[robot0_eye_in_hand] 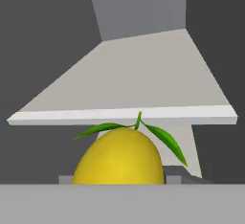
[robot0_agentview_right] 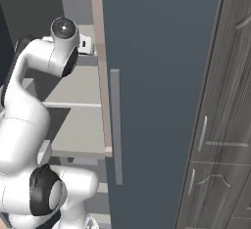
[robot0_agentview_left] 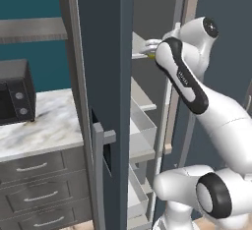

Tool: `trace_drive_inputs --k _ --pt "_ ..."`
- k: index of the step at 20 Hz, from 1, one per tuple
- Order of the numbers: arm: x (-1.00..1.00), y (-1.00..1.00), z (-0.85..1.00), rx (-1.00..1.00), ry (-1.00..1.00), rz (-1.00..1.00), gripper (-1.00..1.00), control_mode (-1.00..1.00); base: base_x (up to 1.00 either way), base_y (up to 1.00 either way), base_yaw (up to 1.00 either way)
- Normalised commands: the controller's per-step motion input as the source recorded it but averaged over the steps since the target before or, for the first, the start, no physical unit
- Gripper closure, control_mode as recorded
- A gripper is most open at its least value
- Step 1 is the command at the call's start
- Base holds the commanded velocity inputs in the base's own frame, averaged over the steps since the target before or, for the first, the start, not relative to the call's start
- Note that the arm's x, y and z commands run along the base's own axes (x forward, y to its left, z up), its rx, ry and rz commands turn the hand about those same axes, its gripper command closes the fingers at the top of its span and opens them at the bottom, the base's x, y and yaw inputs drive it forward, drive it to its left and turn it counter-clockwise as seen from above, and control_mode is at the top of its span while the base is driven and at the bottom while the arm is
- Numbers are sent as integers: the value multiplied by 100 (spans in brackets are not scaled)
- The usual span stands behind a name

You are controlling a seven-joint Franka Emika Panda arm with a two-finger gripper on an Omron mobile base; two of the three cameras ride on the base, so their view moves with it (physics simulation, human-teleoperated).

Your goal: Take the lemon and cucumber out of the freezer and place them in the tupperware container on the counter. Then put the tupperware containing the vegetables back in the freezer.

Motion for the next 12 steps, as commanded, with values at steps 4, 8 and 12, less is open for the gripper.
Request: trace_drive_inputs --k 4,8,12 --pt "-100 -28 14 0 15 0 100 -100 0 0 0" --pt "-100 -26 -1 0 18 0 100 -100 0 0 0" --pt "-81 -16 -29 -6 17 0 100 -100 0 0 0"
